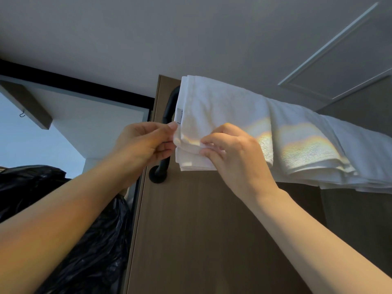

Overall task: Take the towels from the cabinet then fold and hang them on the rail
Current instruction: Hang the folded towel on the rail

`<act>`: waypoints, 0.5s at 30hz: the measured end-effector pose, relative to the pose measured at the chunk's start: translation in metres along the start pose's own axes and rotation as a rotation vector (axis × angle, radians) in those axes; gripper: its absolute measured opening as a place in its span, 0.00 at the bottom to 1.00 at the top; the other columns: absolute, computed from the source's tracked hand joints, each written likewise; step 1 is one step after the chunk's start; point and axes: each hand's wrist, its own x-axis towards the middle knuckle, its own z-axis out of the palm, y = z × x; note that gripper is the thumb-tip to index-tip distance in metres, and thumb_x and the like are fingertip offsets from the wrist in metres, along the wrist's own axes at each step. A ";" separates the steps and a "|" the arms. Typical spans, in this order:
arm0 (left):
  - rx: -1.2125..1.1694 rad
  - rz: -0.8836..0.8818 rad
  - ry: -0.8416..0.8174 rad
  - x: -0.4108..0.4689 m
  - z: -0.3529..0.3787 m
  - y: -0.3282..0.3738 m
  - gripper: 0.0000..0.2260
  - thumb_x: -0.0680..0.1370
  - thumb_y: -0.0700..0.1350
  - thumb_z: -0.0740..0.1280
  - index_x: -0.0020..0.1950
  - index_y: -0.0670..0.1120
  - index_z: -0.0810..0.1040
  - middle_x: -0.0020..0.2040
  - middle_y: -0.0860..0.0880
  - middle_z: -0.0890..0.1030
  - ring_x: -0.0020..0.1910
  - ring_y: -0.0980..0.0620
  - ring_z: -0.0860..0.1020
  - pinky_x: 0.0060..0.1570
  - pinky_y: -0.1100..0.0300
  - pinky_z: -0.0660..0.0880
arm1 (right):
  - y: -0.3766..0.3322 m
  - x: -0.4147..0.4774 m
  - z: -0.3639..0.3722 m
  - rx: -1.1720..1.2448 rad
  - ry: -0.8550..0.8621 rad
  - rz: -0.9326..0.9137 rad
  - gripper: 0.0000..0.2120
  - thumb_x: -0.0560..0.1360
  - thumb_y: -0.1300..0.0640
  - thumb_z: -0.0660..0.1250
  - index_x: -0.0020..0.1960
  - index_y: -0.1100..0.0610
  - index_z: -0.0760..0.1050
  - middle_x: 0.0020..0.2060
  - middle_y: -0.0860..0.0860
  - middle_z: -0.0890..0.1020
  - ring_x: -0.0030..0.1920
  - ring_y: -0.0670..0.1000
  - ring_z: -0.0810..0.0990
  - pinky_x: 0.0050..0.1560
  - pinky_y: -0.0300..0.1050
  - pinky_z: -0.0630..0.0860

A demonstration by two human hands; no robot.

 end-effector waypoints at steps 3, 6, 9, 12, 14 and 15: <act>0.018 -0.002 0.047 0.002 0.004 0.004 0.07 0.76 0.43 0.70 0.49 0.40 0.82 0.41 0.48 0.86 0.39 0.55 0.85 0.35 0.68 0.79 | 0.002 0.002 0.001 0.027 0.062 0.017 0.04 0.76 0.62 0.70 0.44 0.60 0.83 0.38 0.53 0.80 0.36 0.53 0.77 0.39 0.53 0.76; -0.002 0.002 0.026 0.000 0.004 0.007 0.05 0.76 0.40 0.70 0.48 0.39 0.82 0.40 0.47 0.86 0.37 0.55 0.84 0.34 0.68 0.78 | -0.008 0.007 0.000 0.067 0.183 -0.034 0.04 0.75 0.63 0.71 0.43 0.60 0.84 0.36 0.51 0.79 0.35 0.51 0.77 0.35 0.49 0.76; -0.041 -0.030 -0.022 -0.001 0.002 0.008 0.07 0.75 0.40 0.69 0.49 0.38 0.82 0.43 0.44 0.86 0.42 0.52 0.85 0.38 0.64 0.81 | -0.016 0.006 0.003 0.033 0.097 -0.163 0.06 0.76 0.62 0.69 0.42 0.61 0.83 0.38 0.53 0.79 0.37 0.54 0.77 0.34 0.52 0.75; -0.064 -0.086 -0.089 -0.001 -0.002 0.009 0.08 0.78 0.41 0.67 0.53 0.38 0.81 0.47 0.42 0.86 0.45 0.49 0.85 0.40 0.62 0.82 | -0.008 0.000 0.005 -0.044 -0.011 -0.213 0.07 0.77 0.61 0.68 0.43 0.61 0.83 0.37 0.54 0.78 0.37 0.57 0.76 0.33 0.54 0.74; -0.078 -0.095 -0.122 0.001 -0.002 0.012 0.11 0.80 0.45 0.64 0.55 0.40 0.80 0.48 0.43 0.86 0.46 0.48 0.85 0.41 0.61 0.82 | -0.003 -0.002 0.005 -0.061 -0.027 -0.213 0.06 0.77 0.62 0.69 0.44 0.61 0.83 0.37 0.54 0.79 0.37 0.58 0.77 0.33 0.53 0.75; -0.065 -0.081 -0.130 0.004 -0.002 0.014 0.13 0.80 0.48 0.63 0.55 0.41 0.80 0.48 0.44 0.86 0.46 0.48 0.85 0.41 0.60 0.82 | -0.003 -0.001 0.005 -0.064 -0.027 -0.217 0.05 0.76 0.62 0.69 0.44 0.60 0.84 0.37 0.54 0.79 0.37 0.58 0.77 0.33 0.53 0.75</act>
